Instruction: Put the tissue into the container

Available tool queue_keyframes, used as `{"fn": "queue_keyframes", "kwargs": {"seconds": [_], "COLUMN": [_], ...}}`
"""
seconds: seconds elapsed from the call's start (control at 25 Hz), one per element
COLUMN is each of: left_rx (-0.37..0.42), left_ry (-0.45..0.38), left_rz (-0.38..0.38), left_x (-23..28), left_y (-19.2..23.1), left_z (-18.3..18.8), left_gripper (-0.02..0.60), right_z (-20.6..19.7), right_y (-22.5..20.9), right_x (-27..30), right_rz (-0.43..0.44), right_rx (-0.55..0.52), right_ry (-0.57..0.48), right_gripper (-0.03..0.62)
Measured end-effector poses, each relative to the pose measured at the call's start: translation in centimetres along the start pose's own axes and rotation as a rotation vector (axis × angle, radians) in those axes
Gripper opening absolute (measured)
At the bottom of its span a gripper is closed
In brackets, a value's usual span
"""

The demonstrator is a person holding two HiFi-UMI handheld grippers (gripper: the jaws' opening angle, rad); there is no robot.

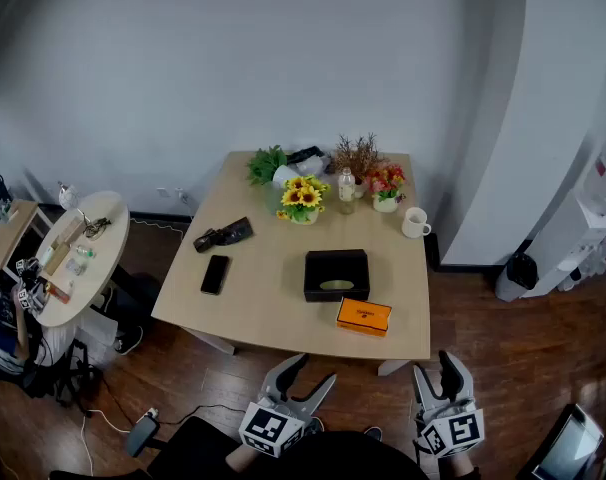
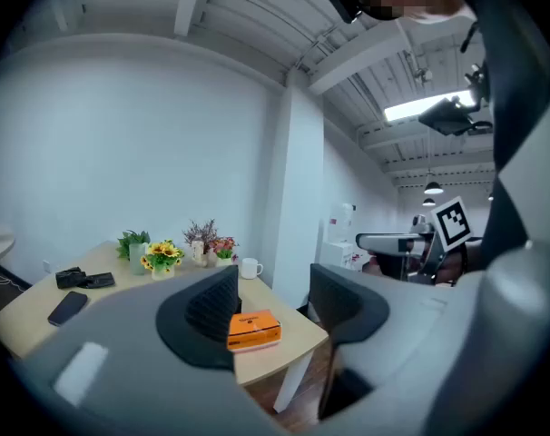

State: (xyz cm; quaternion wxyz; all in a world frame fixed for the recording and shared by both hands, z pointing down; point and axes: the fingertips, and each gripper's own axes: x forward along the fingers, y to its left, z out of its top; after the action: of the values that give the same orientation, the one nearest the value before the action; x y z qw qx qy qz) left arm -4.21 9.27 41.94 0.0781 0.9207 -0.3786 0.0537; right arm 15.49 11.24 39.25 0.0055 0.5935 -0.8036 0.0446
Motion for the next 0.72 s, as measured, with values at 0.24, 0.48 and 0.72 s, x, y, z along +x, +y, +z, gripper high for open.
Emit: {"fn": "queue_keyframes", "kwargs": {"seconds": [0.24,0.48,0.72], "left_rx": [0.001,0.044,0.122], "left_ry": [0.015,0.022,0.106], "left_rz": [0.000,-0.013,-0.082], "left_x": [-0.2,0.6,2.9], "left_y": [0.3,1.7,3.9], "left_z": [-0.2,-0.5,-2.6], "left_gripper": [0.233,0.233,0.235], "right_z": [-0.2,-1.0,-3.5], "right_y": [0.4,0.1,-0.1], "right_x": [0.2,1.3,4.0], "right_rz": [-0.003,-0.014,-0.029], "right_rx": [-0.006,-0.034,-0.070], "right_ry": [0.005,0.031,0.104], "right_gripper": [0.227,0.227,0.227]}}
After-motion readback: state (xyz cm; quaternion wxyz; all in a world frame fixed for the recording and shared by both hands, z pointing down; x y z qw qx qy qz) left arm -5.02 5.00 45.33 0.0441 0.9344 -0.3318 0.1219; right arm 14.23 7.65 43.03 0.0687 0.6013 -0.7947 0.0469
